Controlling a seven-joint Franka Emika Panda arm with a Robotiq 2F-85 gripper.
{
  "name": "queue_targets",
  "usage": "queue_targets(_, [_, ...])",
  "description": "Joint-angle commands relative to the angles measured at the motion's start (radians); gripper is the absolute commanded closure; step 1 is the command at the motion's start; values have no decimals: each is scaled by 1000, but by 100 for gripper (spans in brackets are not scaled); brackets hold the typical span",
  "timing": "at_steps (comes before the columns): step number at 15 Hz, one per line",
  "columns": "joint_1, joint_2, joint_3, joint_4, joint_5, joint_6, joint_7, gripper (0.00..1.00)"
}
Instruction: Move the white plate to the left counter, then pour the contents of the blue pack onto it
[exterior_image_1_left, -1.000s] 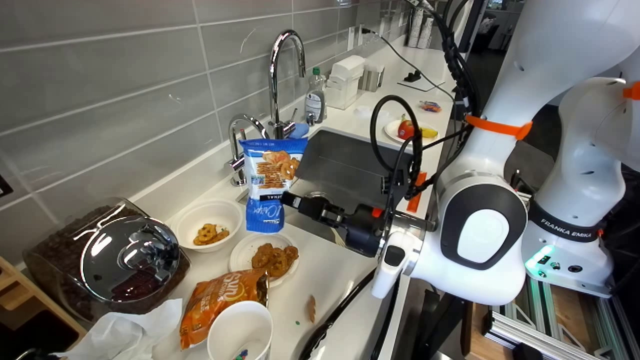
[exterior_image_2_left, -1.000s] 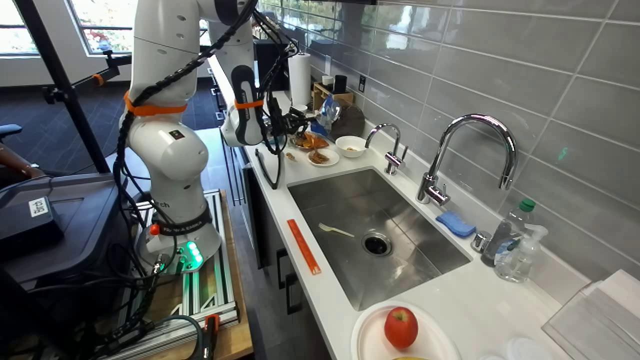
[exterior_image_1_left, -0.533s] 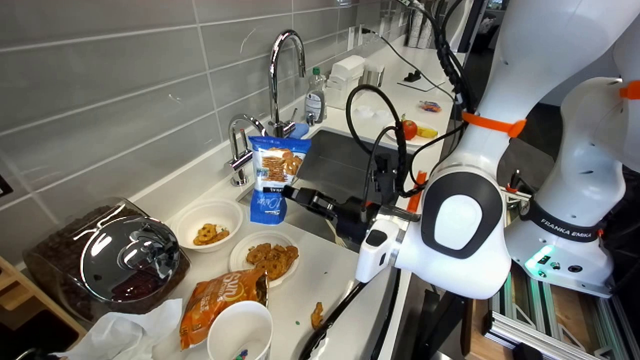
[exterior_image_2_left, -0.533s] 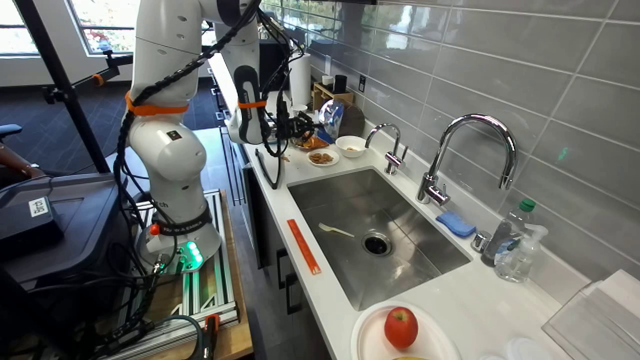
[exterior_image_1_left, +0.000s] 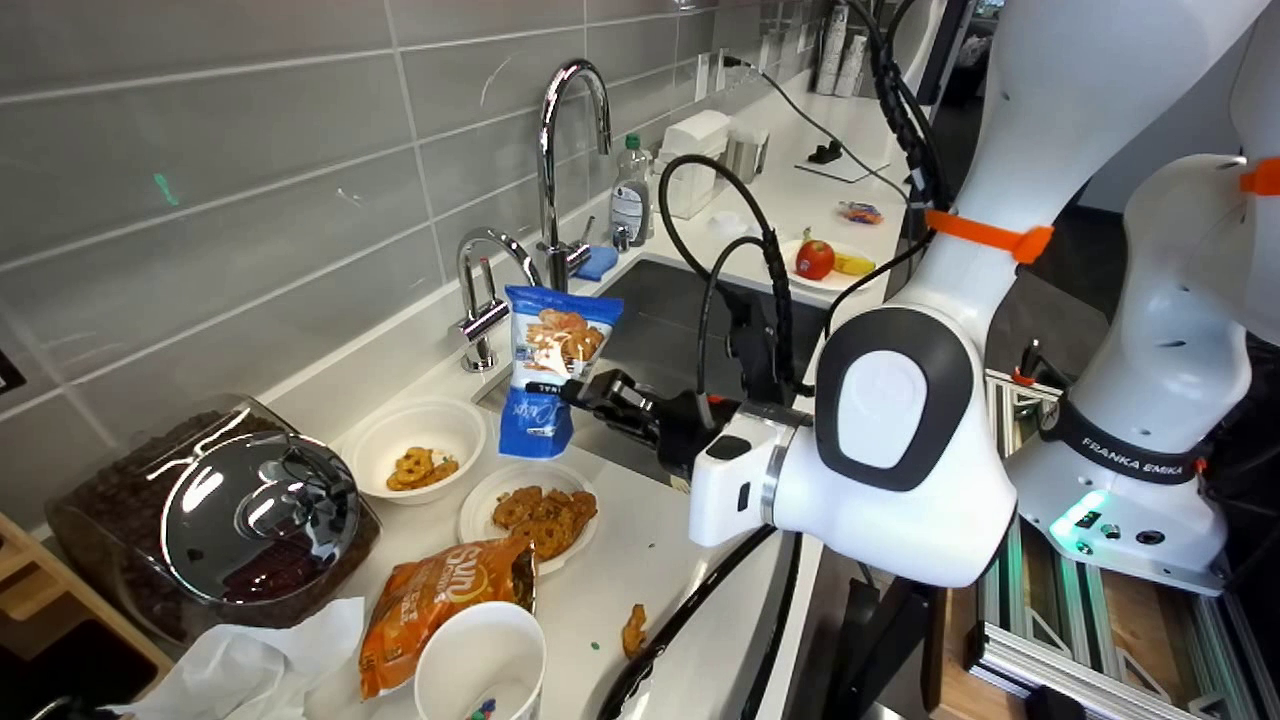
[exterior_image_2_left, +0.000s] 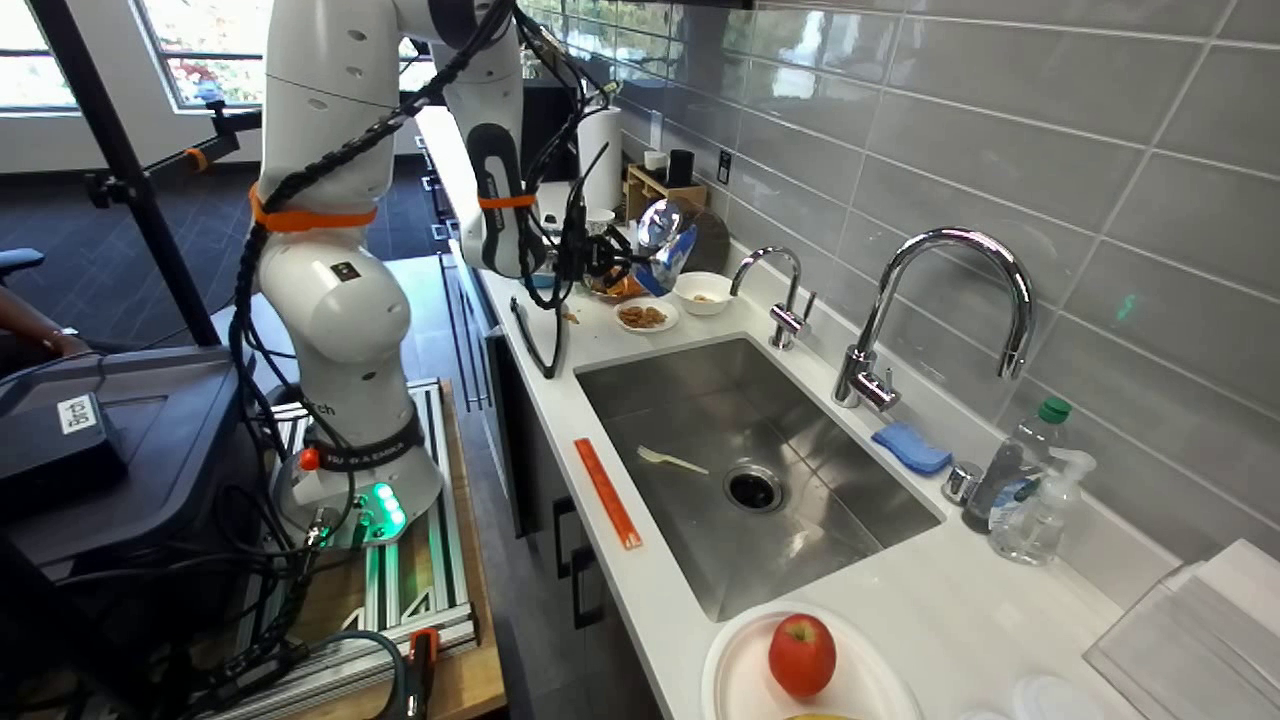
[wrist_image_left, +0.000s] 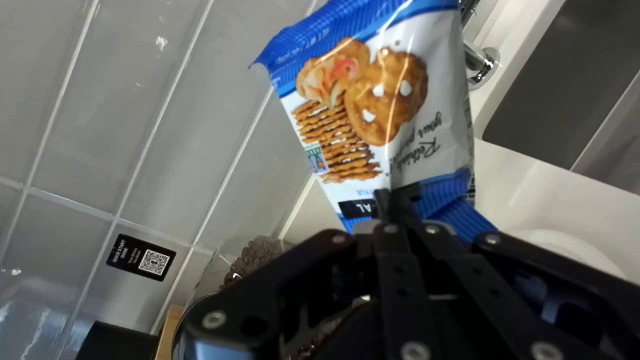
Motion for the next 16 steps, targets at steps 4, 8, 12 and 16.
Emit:
queue_targets(4, [-35,-142,4,-21,142,202,64,100])
queue_targets(8, [-52,-243,-22,-30,248,385,64,100])
queue_targets(12, [-70,-343,-86,-55,369,633,37,100])
queue_targets(16, [-71,-430,-150,-110,483,762,-3,100])
